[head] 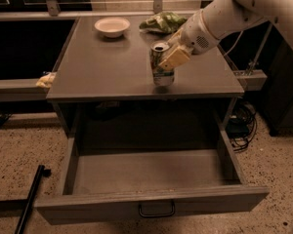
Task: Pick 7up can from top drawer and place on counter
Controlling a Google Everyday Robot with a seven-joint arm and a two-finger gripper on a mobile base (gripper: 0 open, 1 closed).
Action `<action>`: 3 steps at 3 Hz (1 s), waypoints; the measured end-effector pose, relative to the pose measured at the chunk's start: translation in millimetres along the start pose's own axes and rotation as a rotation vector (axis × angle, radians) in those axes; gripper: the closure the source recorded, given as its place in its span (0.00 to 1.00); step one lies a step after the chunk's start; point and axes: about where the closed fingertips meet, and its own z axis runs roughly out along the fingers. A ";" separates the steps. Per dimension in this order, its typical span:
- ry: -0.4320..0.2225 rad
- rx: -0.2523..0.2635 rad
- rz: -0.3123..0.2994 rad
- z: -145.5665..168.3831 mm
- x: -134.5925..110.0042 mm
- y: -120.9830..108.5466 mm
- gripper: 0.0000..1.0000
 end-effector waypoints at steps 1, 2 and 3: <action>-0.019 0.014 0.010 12.5 1.5 -23.7 1.00; -0.052 0.028 0.029 24.2 7.8 -38.7 1.00; -0.053 0.028 0.030 25.1 8.1 -39.1 0.83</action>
Offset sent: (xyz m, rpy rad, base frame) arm 0.0670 -0.0084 -0.0200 0.1094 -0.0354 -0.0590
